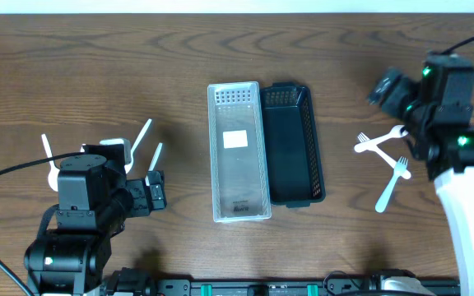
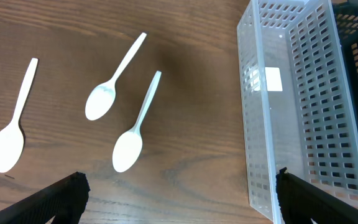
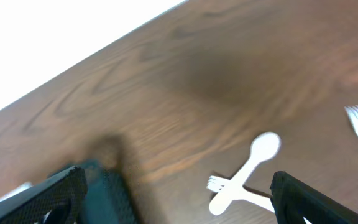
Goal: Pack container
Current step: 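Release the basket and raise the right gripper toward the utensils, then lower the right gripper and grasp the white spoon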
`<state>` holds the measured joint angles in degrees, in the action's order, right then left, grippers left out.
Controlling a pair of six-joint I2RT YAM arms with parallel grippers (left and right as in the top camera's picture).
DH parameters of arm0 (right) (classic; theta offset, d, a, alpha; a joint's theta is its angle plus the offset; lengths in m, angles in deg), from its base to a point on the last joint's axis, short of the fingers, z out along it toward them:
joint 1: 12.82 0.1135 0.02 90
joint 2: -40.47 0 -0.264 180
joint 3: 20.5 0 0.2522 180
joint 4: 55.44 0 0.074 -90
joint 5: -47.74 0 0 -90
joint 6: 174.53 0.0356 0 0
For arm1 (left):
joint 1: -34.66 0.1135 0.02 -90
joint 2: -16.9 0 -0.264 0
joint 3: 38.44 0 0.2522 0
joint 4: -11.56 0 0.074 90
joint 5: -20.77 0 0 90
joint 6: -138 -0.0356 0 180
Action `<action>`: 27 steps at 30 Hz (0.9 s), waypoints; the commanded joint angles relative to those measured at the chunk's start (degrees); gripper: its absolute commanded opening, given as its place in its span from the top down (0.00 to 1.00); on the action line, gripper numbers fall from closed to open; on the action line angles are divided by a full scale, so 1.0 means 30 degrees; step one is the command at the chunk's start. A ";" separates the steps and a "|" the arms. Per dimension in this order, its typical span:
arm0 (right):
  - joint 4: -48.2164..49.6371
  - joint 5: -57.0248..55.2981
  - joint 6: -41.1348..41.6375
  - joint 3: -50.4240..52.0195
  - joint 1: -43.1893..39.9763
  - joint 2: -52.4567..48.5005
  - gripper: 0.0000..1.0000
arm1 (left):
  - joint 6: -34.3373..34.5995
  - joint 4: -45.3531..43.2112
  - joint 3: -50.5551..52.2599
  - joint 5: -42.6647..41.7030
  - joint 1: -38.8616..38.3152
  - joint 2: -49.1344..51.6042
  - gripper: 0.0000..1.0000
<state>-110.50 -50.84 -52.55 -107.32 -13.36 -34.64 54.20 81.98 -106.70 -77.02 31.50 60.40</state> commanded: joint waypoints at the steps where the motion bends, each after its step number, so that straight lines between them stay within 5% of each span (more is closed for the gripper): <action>1: -0.0933 -0.1282 0.2266 -0.1931 -0.1158 -0.2339 0.01 | 0.0102 0.0036 -0.0284 -0.0197 -0.0007 0.0007 0.02; 9: -0.4663 -0.0328 0.2630 -0.6674 -0.2980 -0.8939 0.01 | 0.0102 0.0029 -0.0284 -0.0189 -0.0007 0.0080 0.02; 27: -0.6244 0.0750 0.3541 -0.6645 -0.3548 -1.3814 0.01 | 0.0102 0.0029 -0.0284 -0.0189 -0.0007 0.0095 0.02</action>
<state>-129.19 -48.91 -42.86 -126.24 -23.74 -74.40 54.20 81.96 -106.70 -77.02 31.50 60.62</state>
